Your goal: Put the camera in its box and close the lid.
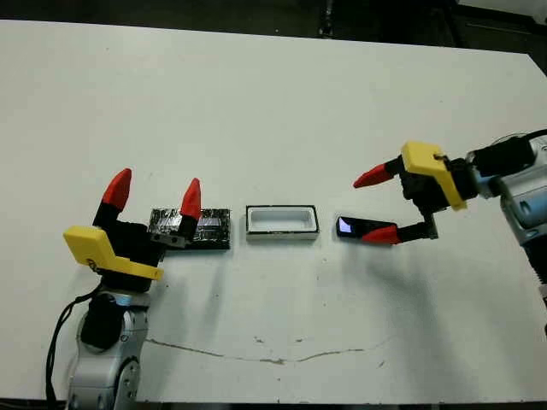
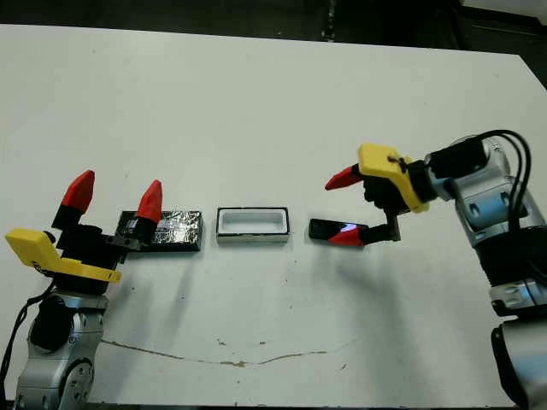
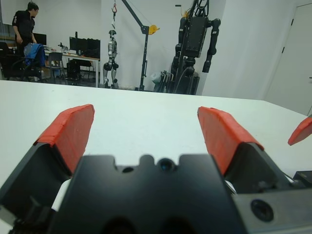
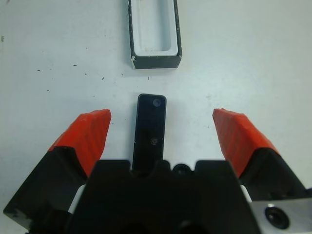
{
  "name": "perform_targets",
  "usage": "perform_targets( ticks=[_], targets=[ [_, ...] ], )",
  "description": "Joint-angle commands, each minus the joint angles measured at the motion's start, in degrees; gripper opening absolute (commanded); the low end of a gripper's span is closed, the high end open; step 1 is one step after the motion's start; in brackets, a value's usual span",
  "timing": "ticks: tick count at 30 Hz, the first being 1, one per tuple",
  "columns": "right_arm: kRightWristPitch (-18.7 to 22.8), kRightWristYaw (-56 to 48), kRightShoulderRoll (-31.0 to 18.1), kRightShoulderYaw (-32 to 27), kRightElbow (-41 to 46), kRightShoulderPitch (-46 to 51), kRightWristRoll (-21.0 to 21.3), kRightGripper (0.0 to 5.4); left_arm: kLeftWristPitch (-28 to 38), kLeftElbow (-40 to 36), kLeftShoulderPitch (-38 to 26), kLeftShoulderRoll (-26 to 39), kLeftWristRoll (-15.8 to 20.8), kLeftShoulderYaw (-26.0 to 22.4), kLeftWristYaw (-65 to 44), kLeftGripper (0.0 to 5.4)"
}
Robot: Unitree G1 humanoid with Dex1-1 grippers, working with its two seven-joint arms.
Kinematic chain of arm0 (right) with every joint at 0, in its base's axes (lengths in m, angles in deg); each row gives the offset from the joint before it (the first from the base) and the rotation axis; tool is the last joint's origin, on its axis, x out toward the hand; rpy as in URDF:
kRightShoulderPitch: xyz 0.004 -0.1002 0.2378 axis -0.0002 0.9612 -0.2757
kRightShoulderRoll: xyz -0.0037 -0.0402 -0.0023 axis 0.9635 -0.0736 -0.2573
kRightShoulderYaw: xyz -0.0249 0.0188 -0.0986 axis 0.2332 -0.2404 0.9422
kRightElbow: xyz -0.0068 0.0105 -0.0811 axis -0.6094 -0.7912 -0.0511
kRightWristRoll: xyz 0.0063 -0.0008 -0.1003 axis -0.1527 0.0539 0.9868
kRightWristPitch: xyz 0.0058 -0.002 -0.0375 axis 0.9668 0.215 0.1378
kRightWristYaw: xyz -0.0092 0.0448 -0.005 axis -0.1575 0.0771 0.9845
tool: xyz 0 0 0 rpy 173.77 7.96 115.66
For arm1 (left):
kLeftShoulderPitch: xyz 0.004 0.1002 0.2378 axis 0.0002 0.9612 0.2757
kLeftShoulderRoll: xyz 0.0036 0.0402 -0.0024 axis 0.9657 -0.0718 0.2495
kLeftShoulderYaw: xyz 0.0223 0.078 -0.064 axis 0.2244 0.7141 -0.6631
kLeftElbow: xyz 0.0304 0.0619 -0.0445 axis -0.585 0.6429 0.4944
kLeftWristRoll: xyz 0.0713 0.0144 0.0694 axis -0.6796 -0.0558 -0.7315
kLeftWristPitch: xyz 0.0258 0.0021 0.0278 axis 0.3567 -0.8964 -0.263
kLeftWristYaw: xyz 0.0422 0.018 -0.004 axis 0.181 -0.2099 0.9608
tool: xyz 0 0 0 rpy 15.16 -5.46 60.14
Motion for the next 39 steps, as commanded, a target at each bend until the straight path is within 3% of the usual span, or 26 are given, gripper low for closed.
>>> perform_targets(
  ticks=[1,6,10,14,27,32,39],
  targets=[
    [0.5,0.8,-0.1,0.4,0.1,1.1,1.3,5.4,0.4,0.6,0.6,0.5,-0.5,-0.1,-0.2,5.39],
    [-1.6,0.9,0.9,0.1,-2.3,1.8,1.3,5.4,0.0,0.2,0.8,0.3,-0.3,0.0,-0.2,5.39],
    [0.4,0.8,1.1,0.0,-3.0,2.1,1.2,5.4,-0.3,-0.1,0.9,0.2,0.3,0.2,-0.2,5.39],
    [-0.7,1.7,1.4,-0.7,-3.1,3.2,1.0,5.4,-0.4,-0.3,1.0,0.2,0.1,0.3,0.0,5.39],
    [1.3,4.1,1.6,-0.7,0.2,6.9,1.4,5.4,-0.4,-0.2,1.1,0.4,0.2,0.2,-0.3,5.39],
    [2.0,4.8,2.2,-1.0,0.1,8.2,0.9,4.91,-0.1,0.1,1.1,0.5,0.4,0.2,-0.5,5.4],
    [-0.7,7.5,2.8,-2.4,0.6,10.4,0.4,3.92,-0.1,-0.1,1.2,0.3,-0.4,0.4,-0.1,5.4]
  ],
)
